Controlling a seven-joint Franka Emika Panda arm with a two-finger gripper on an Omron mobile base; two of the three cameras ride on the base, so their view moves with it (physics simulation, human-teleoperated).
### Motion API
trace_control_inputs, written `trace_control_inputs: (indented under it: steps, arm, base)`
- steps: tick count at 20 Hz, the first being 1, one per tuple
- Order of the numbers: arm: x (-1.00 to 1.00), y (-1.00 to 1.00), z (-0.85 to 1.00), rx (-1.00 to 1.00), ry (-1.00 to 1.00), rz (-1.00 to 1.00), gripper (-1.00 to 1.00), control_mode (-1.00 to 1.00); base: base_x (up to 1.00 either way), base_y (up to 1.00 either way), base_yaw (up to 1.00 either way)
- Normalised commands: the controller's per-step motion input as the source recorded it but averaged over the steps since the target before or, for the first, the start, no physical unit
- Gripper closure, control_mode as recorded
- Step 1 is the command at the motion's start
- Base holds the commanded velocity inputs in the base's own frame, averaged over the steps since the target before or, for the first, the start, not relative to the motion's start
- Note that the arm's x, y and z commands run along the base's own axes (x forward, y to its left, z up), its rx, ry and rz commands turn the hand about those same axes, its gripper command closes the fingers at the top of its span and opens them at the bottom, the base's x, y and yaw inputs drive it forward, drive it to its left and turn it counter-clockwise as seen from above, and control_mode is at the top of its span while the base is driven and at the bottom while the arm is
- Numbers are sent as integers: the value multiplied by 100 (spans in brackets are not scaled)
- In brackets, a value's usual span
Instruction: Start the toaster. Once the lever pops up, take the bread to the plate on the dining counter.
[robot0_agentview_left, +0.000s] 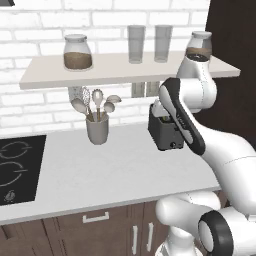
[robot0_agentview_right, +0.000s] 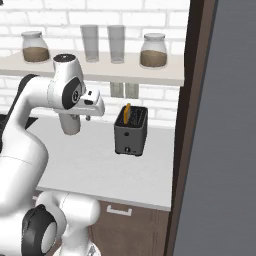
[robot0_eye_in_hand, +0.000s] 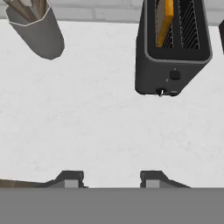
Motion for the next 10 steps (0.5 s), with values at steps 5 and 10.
trace_control_inputs:
  steps: [5,10]
  arm:
    - [-24,-9,0,0,0,0,-100,-100]
    - [-19,-19,-22,-4,-4,-1,-100,-100]
  base:
    - [0,0,0]
    - [0,0,0]
